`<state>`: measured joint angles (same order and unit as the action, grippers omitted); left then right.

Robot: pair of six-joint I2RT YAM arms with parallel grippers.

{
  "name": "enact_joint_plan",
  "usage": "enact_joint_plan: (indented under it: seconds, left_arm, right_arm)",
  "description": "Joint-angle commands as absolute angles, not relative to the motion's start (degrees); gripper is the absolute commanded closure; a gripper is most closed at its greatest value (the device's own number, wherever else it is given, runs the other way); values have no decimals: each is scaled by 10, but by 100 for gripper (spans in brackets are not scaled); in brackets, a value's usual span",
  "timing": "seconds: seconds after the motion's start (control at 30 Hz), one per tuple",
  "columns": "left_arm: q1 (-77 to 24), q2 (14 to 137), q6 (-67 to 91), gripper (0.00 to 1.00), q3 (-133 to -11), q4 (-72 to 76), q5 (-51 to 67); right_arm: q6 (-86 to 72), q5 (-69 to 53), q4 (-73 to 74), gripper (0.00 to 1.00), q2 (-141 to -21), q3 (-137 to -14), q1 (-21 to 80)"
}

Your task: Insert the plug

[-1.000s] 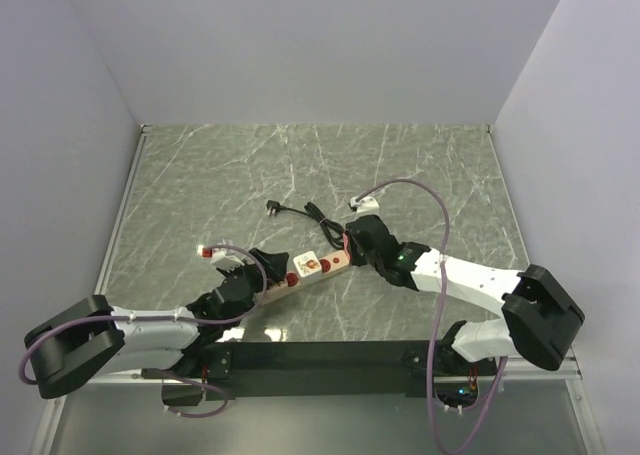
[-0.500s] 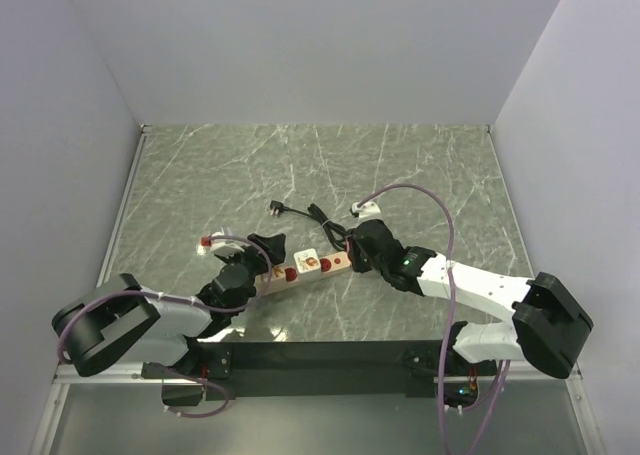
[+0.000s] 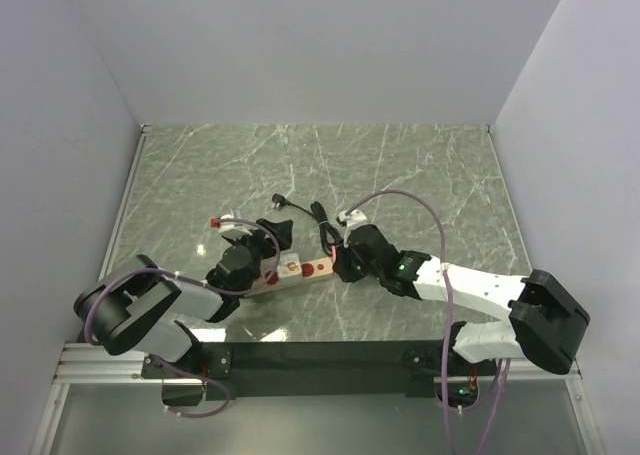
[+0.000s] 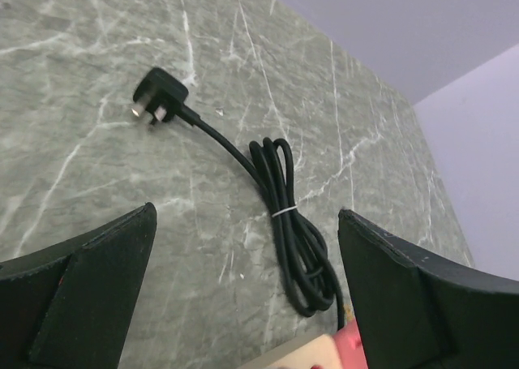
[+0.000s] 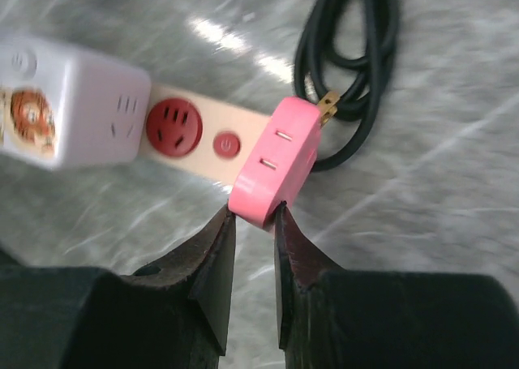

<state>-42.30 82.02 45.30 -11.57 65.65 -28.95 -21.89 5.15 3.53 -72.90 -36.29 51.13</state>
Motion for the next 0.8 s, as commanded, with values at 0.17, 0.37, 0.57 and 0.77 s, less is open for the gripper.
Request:
enact_joint_plan:
  seconds: [0.17,0.37,0.57,0.77]
  left_arm:
    - [-401,798,368,1,-177,662,-222]
    - [-401,643,349,1,-172,544,-236]
    - [-438,513,377,1,-155,331,-355]
    - [-468,339,442,1,-90,173,-451]
  right_arm:
    - [-222,-43,73,100,-701,-402,563]
    - [-154,12,160,100,-654,-450,563]
    - [-112,46,114,100,-685,-466,537]
    - [-77,19,30,100,-765,-490,525]
